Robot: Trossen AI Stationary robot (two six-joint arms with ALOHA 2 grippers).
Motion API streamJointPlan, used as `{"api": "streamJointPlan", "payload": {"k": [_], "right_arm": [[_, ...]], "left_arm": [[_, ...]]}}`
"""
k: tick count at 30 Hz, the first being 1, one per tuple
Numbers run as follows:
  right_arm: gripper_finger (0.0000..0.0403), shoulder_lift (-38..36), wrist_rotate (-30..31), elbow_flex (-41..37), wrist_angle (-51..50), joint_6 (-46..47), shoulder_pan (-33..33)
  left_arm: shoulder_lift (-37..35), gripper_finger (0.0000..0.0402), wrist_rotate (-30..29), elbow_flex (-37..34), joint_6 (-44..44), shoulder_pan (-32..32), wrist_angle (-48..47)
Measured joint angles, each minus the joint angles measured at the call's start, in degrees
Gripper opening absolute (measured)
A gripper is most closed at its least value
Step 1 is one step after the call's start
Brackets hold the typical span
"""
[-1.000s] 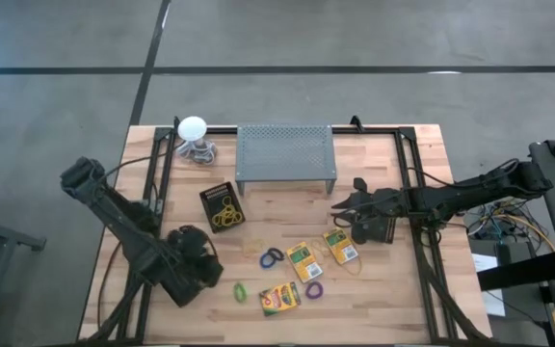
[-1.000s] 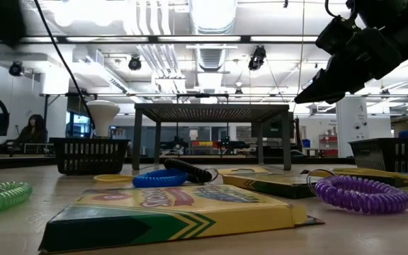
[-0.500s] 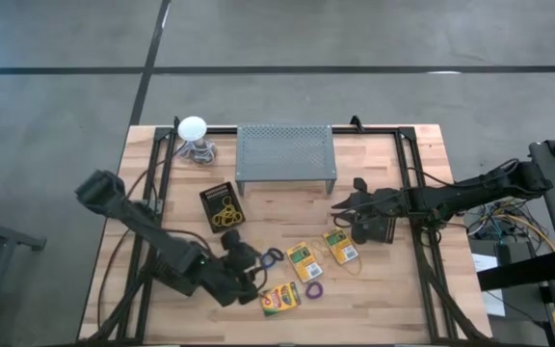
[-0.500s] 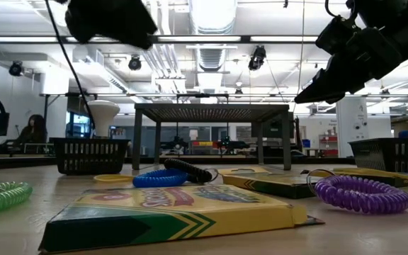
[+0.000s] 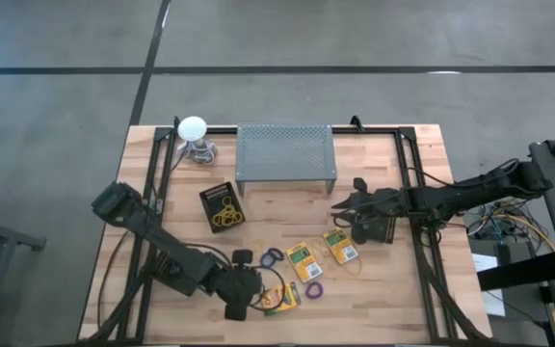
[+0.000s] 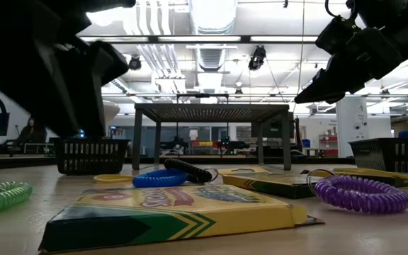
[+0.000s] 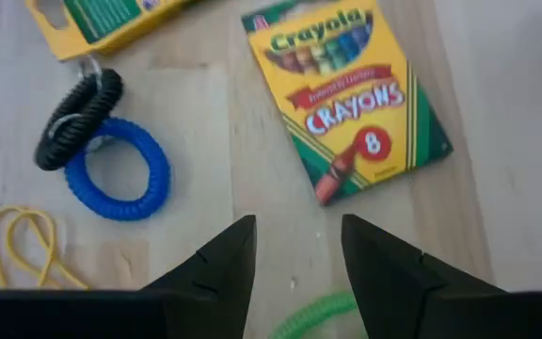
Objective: Pick & Place Office Desk Supplies
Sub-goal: Put the green spring keychain into the bottom black bin
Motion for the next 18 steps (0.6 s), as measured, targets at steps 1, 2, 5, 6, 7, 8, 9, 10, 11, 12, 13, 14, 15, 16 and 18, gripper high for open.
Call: {"api": "streamJointPlan", "payload": {"k": [1, 2, 5, 6, 7, 8, 9, 10, 11, 12, 13, 14, 15, 16, 18], "right_arm": [[0.01, 0.0, 0.0, 0.0, 0.0, 0.0, 0.0], [0.01, 0.0, 0.0, 0.0, 0.0, 0.0, 0.0], [0.01, 0.01, 0.0, 0.0, 0.0, 0.0, 0.0], [0.01, 0.0, 0.0, 0.0, 0.0, 0.0, 0.0], [0.01, 0.01, 0.0, 0.0, 0.0, 0.0, 0.0], [0.01, 0.0, 0.02, 0.0, 0.0, 0.0, 0.0], [0.01, 0.0, 0.0, 0.0, 0.0, 0.0, 0.0], [0.01, 0.0, 0.0, 0.0, 0.0, 0.0, 0.0], [0.01, 0.0, 0.0, 0.0, 0.0, 0.0, 0.0], [0.01, 0.01, 0.0, 0.0, 0.0, 0.0, 0.0], [0.01, 0.0, 0.0, 0.0, 0.0, 0.0, 0.0], [0.01, 0.02, 0.01, 0.0, -0.01, 0.0, 0.0], [0.01, 0.0, 0.0, 0.0, 0.0, 0.0, 0.0], [0.01, 0.01, 0.0, 0.0, 0.0, 0.0, 0.0], [0.01, 0.0, 0.0, 0.0, 0.0, 0.0, 0.0]], "left_arm": [[0.2, 0.0163, 0.64, 0.0, 0.24, 0.0, 0.08], [0.18, 0.0163, 1.11, 0.0, 0.64, 0.0, -0.03], [-0.09, 0.0163, 3.36, 0.0, 2.48, 0.0, -0.12], [-0.15, 0.0163, 4.42, 0.0, 3.41, -0.04, -0.37], [-0.15, 0.0163, 5.49, 0.0, 4.33, -0.1, -0.81], [-0.15, 0.0163, 6.51, 0.0, 5.33, -0.19, -1.43], [-0.15, 0.0163, 7.36, 0.0, 6.3, -0.35, -2.06], [-0.15, 0.0163, 7.86, 0.0, 7.41, -0.5, -2.58], [0.02, 0.0163, 8.07, 0.0, 8.72, -0.58, -2.82], [0.15, 0.0163, 8.09, 0.0, 10.23, -0.67, -3.15], [0.32, 0.0163, 8.09, 0.0, 12.15, -0.7, -3.71], [0.48, 0.0163, 8.09, 0.0, 14.0, -0.7, -4.44], [0.63, 0.0163, 8.08, 0.0, 15.52, -0.7, -5.42], [0.76, 0.0163, 8.08, -0.01, 16.7, -0.68, -6.45], [1.08, 0.0163, 8.07, -0.02, 18.36, -0.68, -7.72]]}}
